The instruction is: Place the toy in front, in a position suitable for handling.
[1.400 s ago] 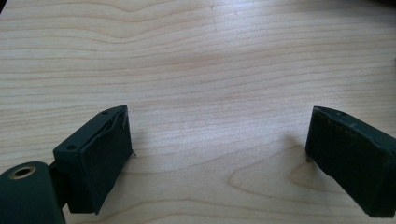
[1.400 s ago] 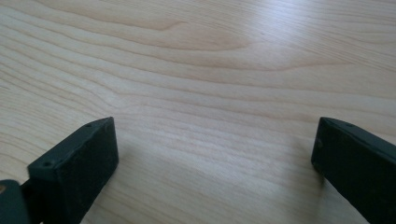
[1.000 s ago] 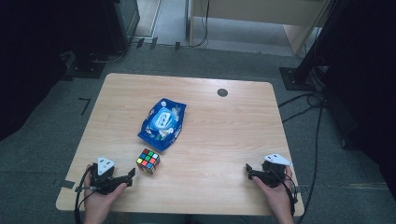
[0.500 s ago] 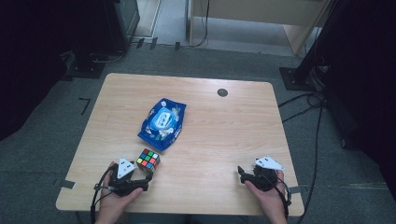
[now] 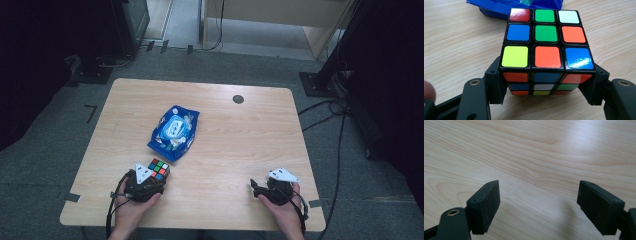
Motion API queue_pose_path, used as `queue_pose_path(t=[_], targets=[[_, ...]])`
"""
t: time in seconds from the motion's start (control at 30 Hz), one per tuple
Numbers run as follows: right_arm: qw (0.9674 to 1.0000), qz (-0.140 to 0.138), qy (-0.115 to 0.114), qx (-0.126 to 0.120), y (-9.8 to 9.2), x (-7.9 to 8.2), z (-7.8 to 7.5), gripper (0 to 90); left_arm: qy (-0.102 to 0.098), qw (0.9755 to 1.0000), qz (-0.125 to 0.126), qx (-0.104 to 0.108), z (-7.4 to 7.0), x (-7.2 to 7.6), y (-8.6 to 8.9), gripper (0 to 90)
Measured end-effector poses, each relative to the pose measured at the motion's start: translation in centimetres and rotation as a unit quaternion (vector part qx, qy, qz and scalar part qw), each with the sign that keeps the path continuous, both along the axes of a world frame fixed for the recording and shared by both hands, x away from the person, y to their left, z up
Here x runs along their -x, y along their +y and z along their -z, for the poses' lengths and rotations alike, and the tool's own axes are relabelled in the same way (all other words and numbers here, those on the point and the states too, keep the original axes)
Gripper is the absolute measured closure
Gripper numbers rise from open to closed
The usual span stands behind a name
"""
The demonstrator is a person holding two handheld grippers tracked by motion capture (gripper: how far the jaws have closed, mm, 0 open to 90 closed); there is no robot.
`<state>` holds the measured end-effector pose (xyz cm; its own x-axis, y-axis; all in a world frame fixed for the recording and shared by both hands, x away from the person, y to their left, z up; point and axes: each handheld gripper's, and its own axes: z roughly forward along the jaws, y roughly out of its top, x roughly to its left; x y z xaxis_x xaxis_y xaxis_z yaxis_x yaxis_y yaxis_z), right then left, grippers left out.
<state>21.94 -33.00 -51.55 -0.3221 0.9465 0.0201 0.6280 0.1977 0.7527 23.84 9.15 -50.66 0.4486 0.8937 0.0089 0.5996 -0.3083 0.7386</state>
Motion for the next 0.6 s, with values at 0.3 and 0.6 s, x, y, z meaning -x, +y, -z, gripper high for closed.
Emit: queue_pose_path(t=[0.3,0.6], targets=[[0.9971,-0.060,-0.028,-0.037,4.6,-1.7,-2.5,31.8,-0.006,0.9999,-0.015,-0.005,-0.2,-0.5,1.8,34.0],[0.9934,-0.097,-0.040,-0.048,10.8,-5.6,-3.8,43.0,-0.017,0.9997,0.000,0.015,-1.2,0.0,1.1,34.0]])
